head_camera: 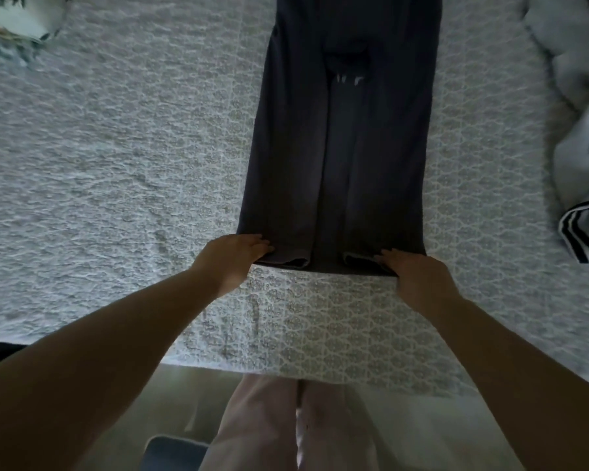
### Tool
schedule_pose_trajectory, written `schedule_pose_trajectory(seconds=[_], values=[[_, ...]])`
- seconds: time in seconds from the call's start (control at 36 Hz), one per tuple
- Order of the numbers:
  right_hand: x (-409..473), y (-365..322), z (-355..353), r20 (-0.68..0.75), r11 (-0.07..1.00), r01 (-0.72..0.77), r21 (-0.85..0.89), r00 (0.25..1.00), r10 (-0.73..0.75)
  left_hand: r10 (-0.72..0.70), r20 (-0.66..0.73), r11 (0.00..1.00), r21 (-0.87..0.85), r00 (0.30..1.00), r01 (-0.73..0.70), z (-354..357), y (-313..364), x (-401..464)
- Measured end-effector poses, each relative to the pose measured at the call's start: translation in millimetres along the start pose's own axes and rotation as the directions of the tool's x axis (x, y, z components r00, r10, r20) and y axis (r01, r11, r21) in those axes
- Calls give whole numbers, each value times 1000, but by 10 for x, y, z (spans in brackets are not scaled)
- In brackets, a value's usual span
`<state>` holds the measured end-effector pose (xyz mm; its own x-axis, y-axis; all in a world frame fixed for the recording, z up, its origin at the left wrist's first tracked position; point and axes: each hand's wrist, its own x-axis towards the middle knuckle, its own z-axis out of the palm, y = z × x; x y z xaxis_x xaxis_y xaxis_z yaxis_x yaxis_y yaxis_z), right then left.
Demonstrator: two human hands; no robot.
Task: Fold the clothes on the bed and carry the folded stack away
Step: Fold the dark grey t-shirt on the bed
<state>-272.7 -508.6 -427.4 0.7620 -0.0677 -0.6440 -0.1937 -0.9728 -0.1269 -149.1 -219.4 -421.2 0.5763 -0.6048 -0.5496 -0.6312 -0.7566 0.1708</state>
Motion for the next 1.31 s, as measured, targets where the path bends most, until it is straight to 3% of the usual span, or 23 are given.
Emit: schedule_pose_trajectory(seconds=[0.08,0.19,0.33,0.42,0.47,0.56,0.61,0.67,0.72,0.78,0.83,0.89,0.97,1.03,1.08,1.14,1.19,1.31], values=[[-172,61,26,104,999,-17,-27,994,20,-21,92,1000,-19,995,23,-90,131,-100],[-278,90,28,363,999,-17,52,932,-3,-35,359,997,-52,933,57,-148,268,-187],[-345,54,41,675,1000,-4,20,738,-10,59,734,997,-71,677,-10,-195,430,-271],[-357,69,58,713,1000,2,4,701,-4,48,809,995,-91,586,45,-242,457,-180],[-296,108,-18,674,997,-52,52,739,3,35,784,988,-122,620,99,-323,412,-23],[-123,193,-246,545,990,-101,94,838,34,-25,656,955,-208,754,213,-493,271,254],[26,255,-421,407,991,-100,84,912,58,-108,560,898,-300,822,323,-593,165,430],[162,318,-551,239,991,-99,91,968,75,-174,437,879,-336,883,340,-662,69,579],[246,379,-585,15,966,-139,217,990,139,-244,236,888,-335,941,314,-686,3,682],[274,411,-550,-167,853,-178,490,942,292,-368,84,829,-420,926,368,-641,-31,715],[265,414,-479,-159,581,-190,791,854,496,-475,67,750,-491,877,444,-539,-34,713],[254,424,-371,-21,322,-233,918,780,625,-510,158,685,-519,846,510,-406,-16,682],[211,431,-169,190,205,-373,905,785,590,-555,233,539,-631,799,558,-248,20,647],[181,403,-67,273,231,-446,865,804,528,-562,269,450,-694,782,562,-178,42,633],[176,384,-13,241,361,-489,794,798,552,-533,304,410,-724,790,555,-143,75,634],[186,374,9,163,433,-507,746,768,619,-515,291,414,-739,806,532,-135,103,657],[208,360,1,133,430,-513,742,743,656,-509,257,428,-752,822,501,-137,116,696],[229,355,14,128,504,-525,686,768,627,-499,208,402,-805,841,437,-150,147,729]])
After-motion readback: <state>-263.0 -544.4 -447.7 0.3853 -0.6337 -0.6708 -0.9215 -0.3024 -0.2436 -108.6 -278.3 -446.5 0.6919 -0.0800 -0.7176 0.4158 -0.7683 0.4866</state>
